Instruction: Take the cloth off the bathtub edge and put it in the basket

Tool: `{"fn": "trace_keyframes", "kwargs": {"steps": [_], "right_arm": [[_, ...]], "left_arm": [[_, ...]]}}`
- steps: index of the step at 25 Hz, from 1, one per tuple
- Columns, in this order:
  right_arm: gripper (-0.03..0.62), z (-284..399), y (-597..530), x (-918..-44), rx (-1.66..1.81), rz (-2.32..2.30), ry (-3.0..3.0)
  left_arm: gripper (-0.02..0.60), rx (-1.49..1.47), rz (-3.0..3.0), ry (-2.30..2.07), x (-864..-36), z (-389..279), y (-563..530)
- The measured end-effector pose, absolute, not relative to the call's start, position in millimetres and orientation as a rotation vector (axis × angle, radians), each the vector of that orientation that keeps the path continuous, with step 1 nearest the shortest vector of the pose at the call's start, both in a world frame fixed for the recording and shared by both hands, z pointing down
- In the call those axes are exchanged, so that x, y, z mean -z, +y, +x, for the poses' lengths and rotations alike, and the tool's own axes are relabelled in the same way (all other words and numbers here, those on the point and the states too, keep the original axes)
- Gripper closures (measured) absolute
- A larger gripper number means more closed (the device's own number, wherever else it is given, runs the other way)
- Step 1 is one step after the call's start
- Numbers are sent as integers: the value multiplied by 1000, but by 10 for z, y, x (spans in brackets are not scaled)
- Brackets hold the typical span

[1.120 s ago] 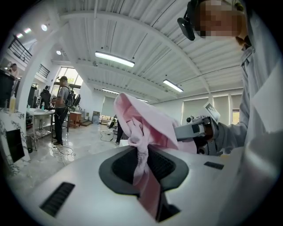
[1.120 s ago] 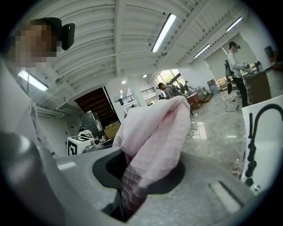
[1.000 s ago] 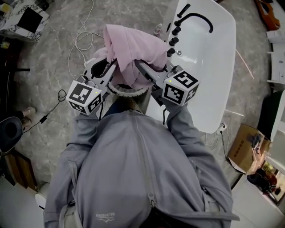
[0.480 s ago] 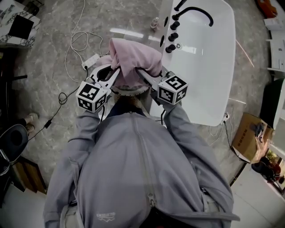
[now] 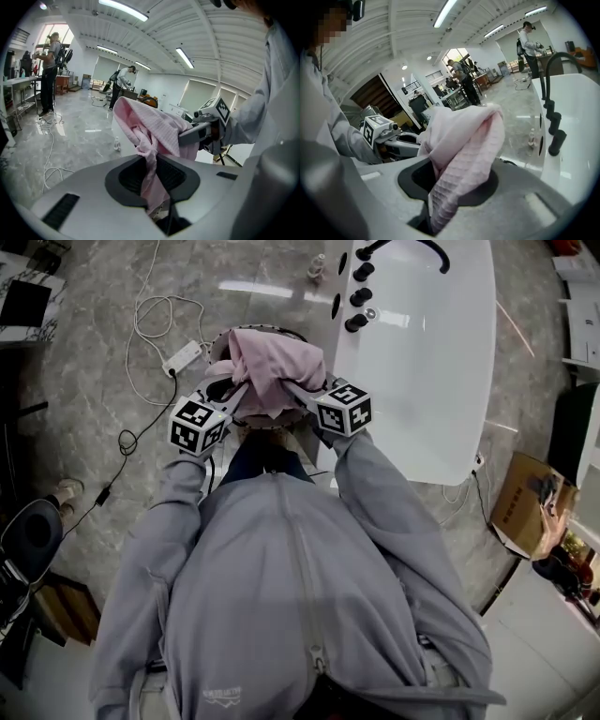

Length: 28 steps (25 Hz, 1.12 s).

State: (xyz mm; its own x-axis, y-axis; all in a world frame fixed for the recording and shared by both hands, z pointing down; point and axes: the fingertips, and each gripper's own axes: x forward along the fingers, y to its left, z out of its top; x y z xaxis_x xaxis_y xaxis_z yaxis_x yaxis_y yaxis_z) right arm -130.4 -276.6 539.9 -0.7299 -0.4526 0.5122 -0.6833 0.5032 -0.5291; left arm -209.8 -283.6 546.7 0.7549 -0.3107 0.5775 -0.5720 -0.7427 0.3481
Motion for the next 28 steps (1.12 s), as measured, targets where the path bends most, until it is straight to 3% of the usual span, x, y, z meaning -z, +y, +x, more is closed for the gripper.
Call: {"fn": "trace_keyframes", "kwargs": {"steps": [7, 9, 10, 11, 14, 27, 28], "right_arm": [[482, -1252, -2679, -5967, -1208, 923, -2254], [418, -1191, -2629, -6154, -1240, 912, -2173], [343, -1154, -2608, -6236, -1269, 919, -2133], [307, -1115, -2599, -6297, -1302, 941, -2102], [242, -1009, -2625, -6386, -1356, 1042, -2051], [249, -1137, -2604, -6393, -1335, 1003, -2079], [273, -1154, -2613, -6358, -1315, 1003, -2094]], "left_arm": [[511, -806, 2332, -625, -5933, -2124, -2785], [481, -807, 2275, -653, -6055, -2172, -2804], [411, -794, 2238, -671, -6105, -2204, -2819], [367, -778, 2204, -688, -6143, -2238, -2832], [350, -771, 2151, -707, -6213, -2325, -2833], [351, -754, 2165, -681, -6197, -2307, -2818], [390, -748, 2174, -681, -6172, -2296, -2822]]}}
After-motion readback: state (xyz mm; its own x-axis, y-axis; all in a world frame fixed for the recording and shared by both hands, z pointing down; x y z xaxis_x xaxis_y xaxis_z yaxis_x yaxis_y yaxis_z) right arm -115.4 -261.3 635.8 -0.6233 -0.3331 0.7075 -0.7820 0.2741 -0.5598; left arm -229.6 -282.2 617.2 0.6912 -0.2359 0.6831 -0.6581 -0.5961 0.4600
